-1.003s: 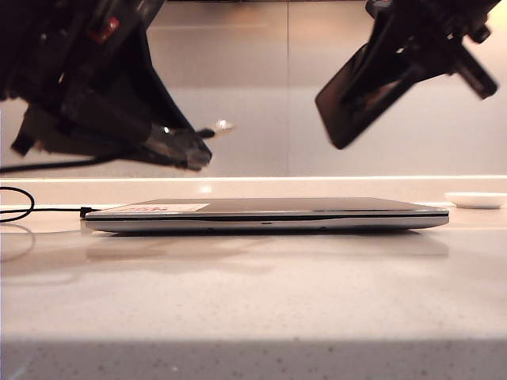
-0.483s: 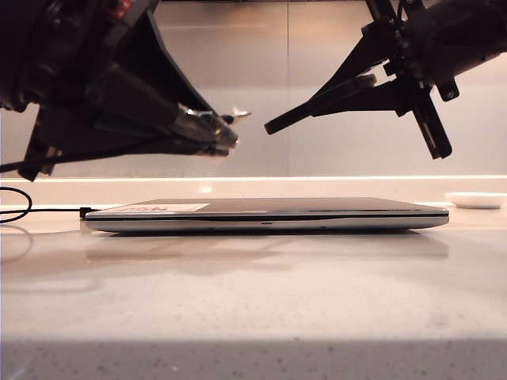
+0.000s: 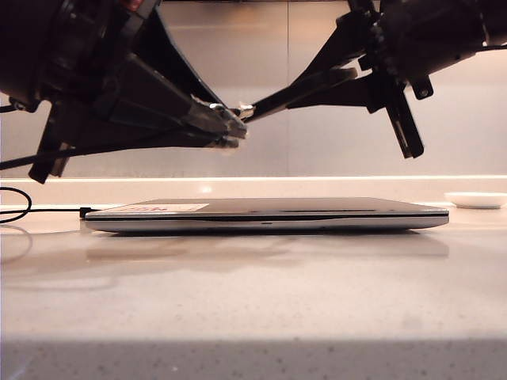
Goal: Pick up the charging cable and the phone, plug the charging cable into the charging port on the phone, and finally place them back on the table.
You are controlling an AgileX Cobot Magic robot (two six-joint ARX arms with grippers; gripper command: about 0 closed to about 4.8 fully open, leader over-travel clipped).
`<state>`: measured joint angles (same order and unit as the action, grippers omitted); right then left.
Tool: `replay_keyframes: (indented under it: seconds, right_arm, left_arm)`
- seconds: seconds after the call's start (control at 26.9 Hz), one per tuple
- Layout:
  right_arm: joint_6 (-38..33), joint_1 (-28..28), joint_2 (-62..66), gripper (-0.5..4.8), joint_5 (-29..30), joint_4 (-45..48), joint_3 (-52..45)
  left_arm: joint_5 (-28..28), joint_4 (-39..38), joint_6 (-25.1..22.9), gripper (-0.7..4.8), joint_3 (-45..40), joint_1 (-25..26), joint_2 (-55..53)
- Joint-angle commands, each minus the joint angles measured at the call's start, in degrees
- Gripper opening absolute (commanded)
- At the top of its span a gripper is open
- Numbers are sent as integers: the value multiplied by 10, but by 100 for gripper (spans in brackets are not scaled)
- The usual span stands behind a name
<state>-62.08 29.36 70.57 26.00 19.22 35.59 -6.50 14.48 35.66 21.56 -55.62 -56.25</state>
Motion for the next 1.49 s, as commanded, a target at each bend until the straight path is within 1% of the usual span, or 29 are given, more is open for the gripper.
replay_keyframes:
  seconds: [0.04, 0.19, 0.74, 0.97, 1.49]
  right_arm:
    - [1, 14, 2, -6, -4, 25, 3]
    - [1, 26, 10, -6, -4, 28, 3]
    - [-1, 26, 10, -6, 1, 30, 3]
    - [-26, 26, 10, -6, 9, 38, 3]
    - [-5, 27, 10, -6, 13, 37, 3]
  left_arm:
    - [-2, 19, 4, -6, 1, 0, 0]
    - [-2, 19, 4, -6, 1, 0, -2]
    - [-2, 19, 4, -6, 1, 0, -3]
    - [-2, 19, 4, -6, 1, 0, -3]
    - [-2, 19, 4, -6, 1, 0, -3]
